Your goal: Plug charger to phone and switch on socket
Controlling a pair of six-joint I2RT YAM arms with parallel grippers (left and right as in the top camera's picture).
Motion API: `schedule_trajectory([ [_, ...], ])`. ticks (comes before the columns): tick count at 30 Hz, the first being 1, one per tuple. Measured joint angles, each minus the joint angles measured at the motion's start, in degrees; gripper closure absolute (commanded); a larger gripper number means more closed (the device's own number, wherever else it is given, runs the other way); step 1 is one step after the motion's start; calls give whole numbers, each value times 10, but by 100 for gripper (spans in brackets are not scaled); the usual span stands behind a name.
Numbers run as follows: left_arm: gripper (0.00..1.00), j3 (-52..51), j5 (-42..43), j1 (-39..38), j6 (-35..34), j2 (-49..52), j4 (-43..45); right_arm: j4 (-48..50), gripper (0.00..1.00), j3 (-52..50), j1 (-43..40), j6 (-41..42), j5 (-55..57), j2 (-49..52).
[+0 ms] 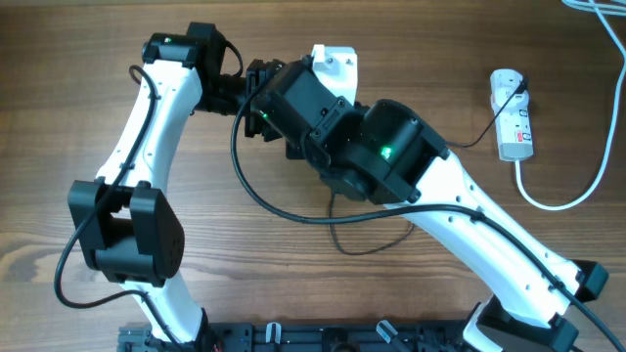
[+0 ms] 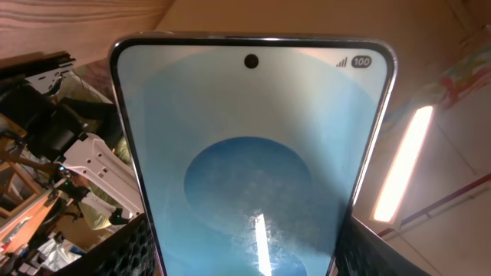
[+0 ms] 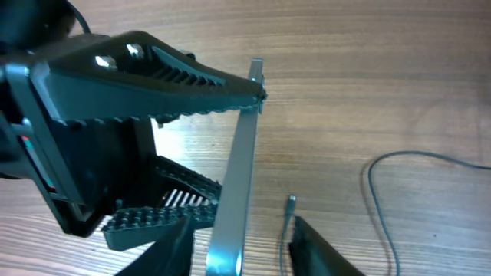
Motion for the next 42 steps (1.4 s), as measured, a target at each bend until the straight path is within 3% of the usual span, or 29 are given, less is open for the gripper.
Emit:
schedule_trajectory([
  [42, 43, 0, -2, 0, 0, 0, 7, 25, 68, 0, 0, 0, 4, 0],
])
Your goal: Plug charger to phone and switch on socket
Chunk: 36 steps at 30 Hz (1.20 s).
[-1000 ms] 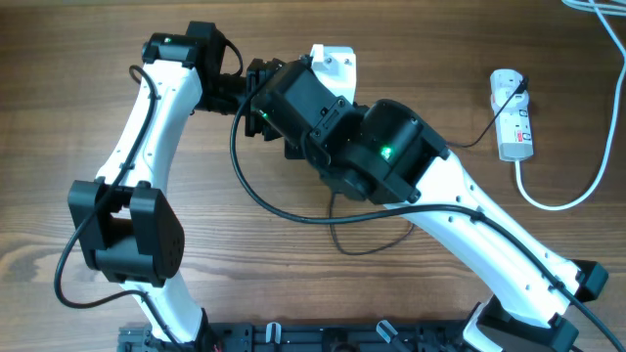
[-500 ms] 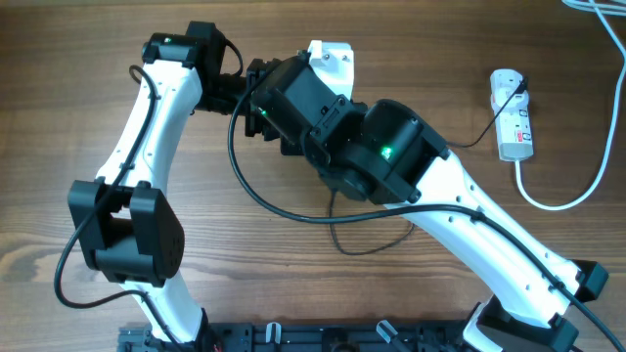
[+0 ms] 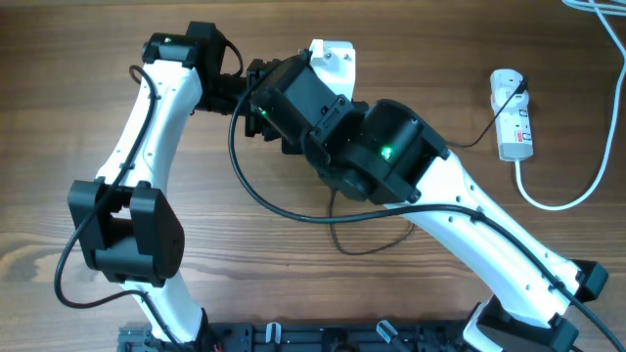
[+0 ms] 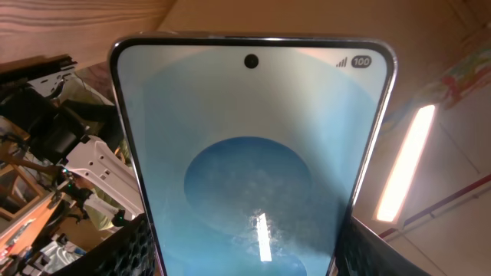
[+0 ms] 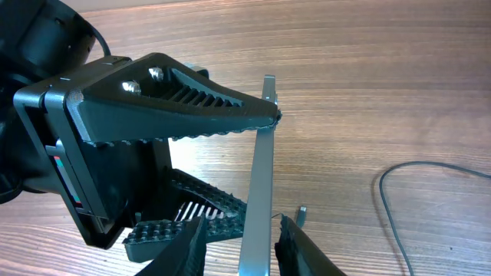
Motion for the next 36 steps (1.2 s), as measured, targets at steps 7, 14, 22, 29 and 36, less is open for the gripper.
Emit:
schedule_trajectory([
  [7, 43, 0, 0, 0, 0, 0, 0, 0, 69, 0, 0, -2, 0, 0],
  [14, 43, 0, 1, 0, 0, 0, 0, 2, 70, 0, 0, -5, 2, 3],
  [22, 43, 0, 1, 0, 0, 0, 0, 4, 75, 0, 0, -8, 12, 7],
  [29, 42, 0, 1, 0, 0, 0, 0, 3, 87, 0, 0, -10, 16, 7],
  [36, 39, 0, 3, 1, 0, 0, 0, 2, 88, 0, 0, -13, 21, 7],
])
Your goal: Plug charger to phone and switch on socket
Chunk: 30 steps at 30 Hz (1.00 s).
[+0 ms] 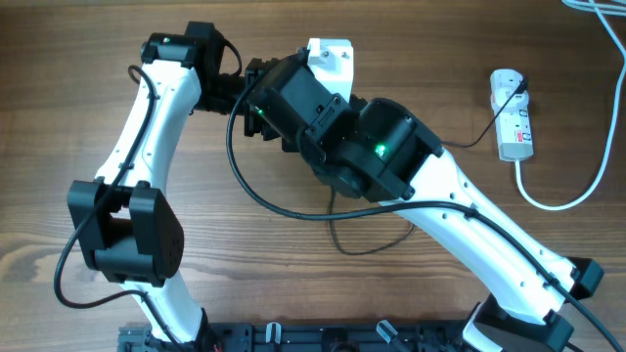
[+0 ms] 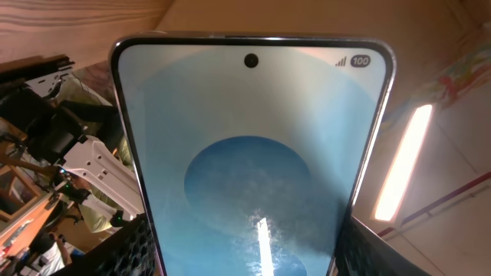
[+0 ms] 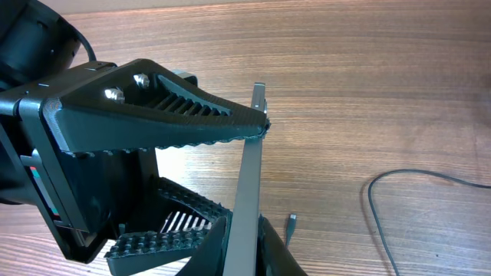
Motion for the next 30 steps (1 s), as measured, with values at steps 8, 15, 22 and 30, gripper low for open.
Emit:
schedule_trajectory([
  [8, 13, 0, 0, 2, -2, 0, 0, -3, 95, 0, 0, 14, 4, 0],
  [15, 0, 2, 12, 2, -4, 0, 0, 4, 96, 0, 0, 86, 5, 0],
  [22, 5, 2, 13, 2, -4, 0, 0, -3, 96, 0, -13, 300, 24, 0],
  [30, 28, 2, 17, 2, -4, 0, 0, -2, 95, 0, -17, 476, 23, 0],
])
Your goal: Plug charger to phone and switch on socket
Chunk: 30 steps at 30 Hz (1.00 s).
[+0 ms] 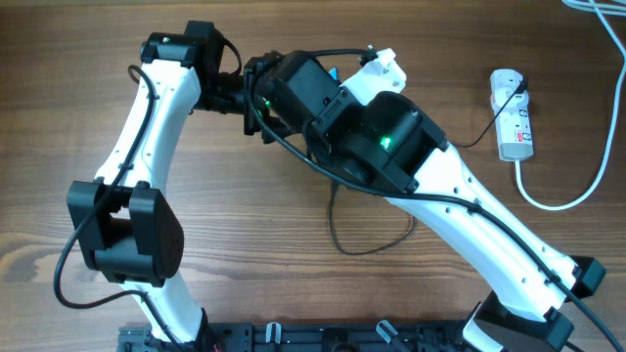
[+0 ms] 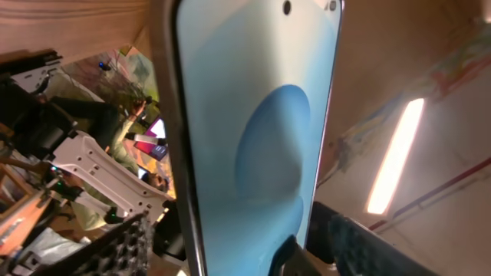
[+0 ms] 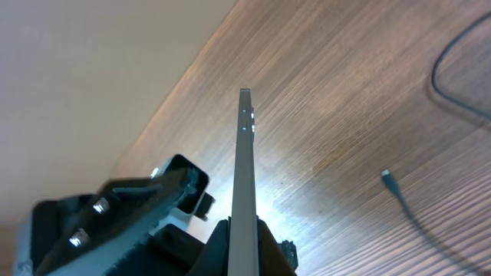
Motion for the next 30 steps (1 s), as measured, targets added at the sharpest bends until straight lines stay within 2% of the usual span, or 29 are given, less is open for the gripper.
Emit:
schedule_trajectory([
  [1, 35, 0, 1, 0, 1, 0, 0, 0, 96, 0, 0, 9, 0, 0],
  [2, 38, 0, 1, 0, 0, 0, 0, 0, 96, 0, 0, 15, 0, 0],
  [8, 40, 0, 0, 0, 1, 0, 0, 0, 96, 0, 0, 55, -15, -1],
  [10, 49, 0, 0, 0, 1, 0, 0, 1, 96, 0, 0, 63, -25, -1],
  [14, 55, 0, 1, 0, 0, 0, 0, 1, 95, 0, 0, 80, -39, -1],
  [18, 56, 0, 0, 0, 0, 0, 0, 4, 95, 0, -1, 88, -42, -1],
  [22, 65, 0, 0, 0, 1, 0, 0, 16, 94, 0, 0, 91, -47, -1],
  [30, 66, 0, 3, 2, 0, -1, 0, 23, 95, 0, -1, 96, -48, -1],
])
